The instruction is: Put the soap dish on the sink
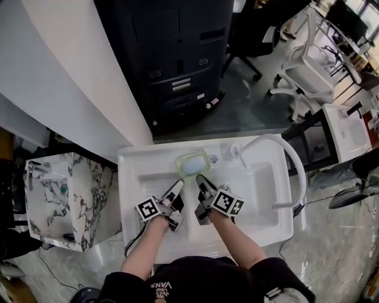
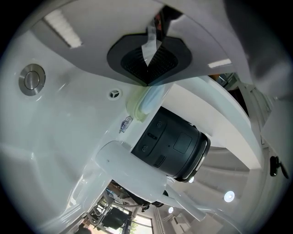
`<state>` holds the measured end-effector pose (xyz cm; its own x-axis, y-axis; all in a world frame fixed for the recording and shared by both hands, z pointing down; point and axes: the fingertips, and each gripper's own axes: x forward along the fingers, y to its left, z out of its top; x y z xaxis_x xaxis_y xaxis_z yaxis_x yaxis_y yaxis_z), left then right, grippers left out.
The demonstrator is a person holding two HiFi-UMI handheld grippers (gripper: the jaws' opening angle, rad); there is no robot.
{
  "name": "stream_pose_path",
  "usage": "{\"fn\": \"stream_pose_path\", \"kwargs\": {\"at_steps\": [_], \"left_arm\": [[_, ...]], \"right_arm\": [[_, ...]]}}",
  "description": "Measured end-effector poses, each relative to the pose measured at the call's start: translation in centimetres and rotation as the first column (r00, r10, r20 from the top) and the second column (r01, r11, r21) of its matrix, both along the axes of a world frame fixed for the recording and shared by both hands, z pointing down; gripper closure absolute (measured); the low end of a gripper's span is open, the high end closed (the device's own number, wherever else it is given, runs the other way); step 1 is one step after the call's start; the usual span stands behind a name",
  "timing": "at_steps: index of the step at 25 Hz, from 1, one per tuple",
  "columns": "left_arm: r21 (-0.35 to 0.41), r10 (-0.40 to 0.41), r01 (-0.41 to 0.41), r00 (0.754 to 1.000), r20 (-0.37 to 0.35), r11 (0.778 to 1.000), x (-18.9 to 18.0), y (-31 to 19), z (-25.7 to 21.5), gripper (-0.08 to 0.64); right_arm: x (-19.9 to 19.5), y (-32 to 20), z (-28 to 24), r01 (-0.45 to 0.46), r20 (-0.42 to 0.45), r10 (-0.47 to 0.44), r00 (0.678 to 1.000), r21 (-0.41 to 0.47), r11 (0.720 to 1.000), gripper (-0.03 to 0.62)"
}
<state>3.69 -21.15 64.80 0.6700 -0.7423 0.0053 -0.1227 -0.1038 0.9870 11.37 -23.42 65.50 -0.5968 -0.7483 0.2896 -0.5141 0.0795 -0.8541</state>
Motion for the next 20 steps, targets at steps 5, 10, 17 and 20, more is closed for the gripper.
{"fn": "stream_pose_path", "kwargs": {"at_steps": [5,10,17,20], "left_arm": [[-0.014,-0.005,0.006,1.000,0.019,1.000,-0.8,0.4,0.1,0.383],[-0.003,-0.008,0.008,0.999,0.031,1.000,-1.7,0.6,0.0,0.383],[0.013,0.012,-0.013,0.999,0.049,1.000,-2.3,1.1,-0.6,0.383],[0.020,0.020,-0.022,0.997,0.070,1.000,-2.7,1.2,-0.9,0.383]], "right_arm": [[-0.8,-0.3,0.0,0.005,0.017,-0.004,1.000,-0.007,1.000,0.589],[-1.5,-0.5,0.0,0.001,0.025,0.000,1.000,-0.013,1.000,0.589],[-1.3,-0.2,-0.3,-0.025,0.027,0.025,0.999,-0.013,1.000,0.589],[-0.9,0.1,-0.7,-0.039,0.017,0.039,0.999,-0.003,0.999,0.589]]}}
